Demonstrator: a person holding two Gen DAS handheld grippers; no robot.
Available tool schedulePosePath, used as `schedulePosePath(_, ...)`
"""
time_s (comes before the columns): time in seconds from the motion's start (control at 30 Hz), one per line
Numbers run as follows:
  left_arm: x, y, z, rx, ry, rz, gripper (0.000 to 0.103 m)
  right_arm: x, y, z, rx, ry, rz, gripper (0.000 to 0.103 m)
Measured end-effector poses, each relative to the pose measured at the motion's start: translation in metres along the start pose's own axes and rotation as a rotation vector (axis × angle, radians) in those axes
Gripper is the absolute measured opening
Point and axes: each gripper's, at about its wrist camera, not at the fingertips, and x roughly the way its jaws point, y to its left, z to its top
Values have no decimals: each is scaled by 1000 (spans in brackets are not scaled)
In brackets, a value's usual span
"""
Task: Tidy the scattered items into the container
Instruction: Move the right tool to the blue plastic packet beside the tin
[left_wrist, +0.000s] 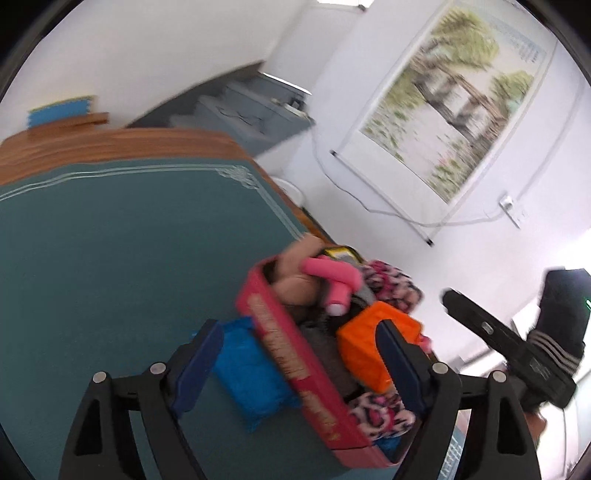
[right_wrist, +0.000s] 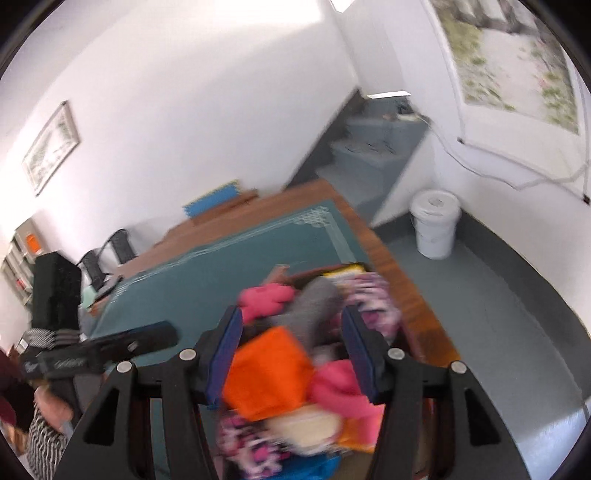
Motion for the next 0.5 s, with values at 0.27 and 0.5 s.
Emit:
schedulePosePath(0.27, -23, 43, -22, -46, -16, 158, 86, 31, 88, -41, -185, 120, 124, 60)
schedulePosePath(0.5, -45, 82, -34, -72, -35, 254, 86, 84, 126, -67, -254, 234, 76, 60)
